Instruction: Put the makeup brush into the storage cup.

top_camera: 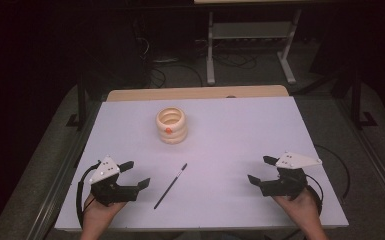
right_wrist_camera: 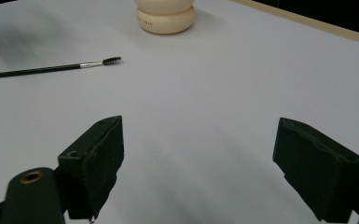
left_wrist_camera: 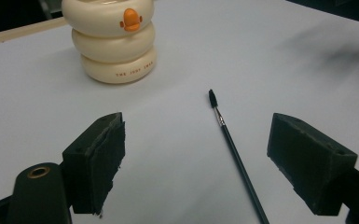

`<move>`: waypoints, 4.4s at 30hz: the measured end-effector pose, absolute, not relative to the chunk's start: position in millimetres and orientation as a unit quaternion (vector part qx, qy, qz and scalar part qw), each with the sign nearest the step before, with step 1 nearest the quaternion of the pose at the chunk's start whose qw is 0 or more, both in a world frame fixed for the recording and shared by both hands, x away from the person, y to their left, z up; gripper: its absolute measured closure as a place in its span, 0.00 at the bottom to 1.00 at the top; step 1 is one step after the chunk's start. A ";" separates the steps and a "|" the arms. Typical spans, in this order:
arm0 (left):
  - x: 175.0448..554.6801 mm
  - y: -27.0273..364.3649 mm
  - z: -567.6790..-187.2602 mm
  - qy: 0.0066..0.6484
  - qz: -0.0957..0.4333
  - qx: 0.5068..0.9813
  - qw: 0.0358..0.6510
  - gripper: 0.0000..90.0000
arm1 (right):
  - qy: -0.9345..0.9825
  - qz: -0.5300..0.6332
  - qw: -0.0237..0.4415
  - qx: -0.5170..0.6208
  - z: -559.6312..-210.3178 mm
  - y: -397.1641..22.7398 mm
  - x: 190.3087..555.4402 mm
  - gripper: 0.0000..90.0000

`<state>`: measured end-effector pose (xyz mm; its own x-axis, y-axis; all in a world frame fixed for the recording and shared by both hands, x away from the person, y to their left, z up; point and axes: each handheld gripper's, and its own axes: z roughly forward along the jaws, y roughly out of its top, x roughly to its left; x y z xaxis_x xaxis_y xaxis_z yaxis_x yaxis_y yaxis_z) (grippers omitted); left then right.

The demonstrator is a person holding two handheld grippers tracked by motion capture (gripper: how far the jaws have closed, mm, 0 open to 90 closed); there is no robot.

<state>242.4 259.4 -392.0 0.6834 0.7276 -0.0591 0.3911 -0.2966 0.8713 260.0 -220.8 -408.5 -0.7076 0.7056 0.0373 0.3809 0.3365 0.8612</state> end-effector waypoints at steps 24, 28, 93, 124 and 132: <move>245.5 248.3 -399.5 0.351 0.168 0.804 0.450 0.28 | 0.802 0.455 0.179 0.343 -409.0 -221.1 259.7 0.17; 246.7 244.6 -401.0 0.355 0.163 0.810 0.438 0.30 | 0.803 0.455 0.180 0.340 -409.5 -220.5 259.8 0.17; 307.2 121.5 -419.3 0.344 0.098 0.923 0.139 0.95 | 0.811 0.453 0.164 0.333 -414.1 -213.5 262.5 0.18; 288.2 166.1 -378.8 0.320 0.060 0.878 0.350 0.96 | 0.827 0.446 0.139 0.314 -415.9 -196.2 262.2 0.20; 281.5 172.8 -378.4 0.315 0.042 0.852 0.417 0.96 | 0.834 0.453 0.107 0.297 -411.4 -176.1 264.2 0.22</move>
<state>281.5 172.8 -378.4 0.7981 0.5715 -0.1908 0.5013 -0.4541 0.7365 264.2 -176.1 -411.4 -0.8011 0.5917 0.0905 0.3975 0.4127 0.8196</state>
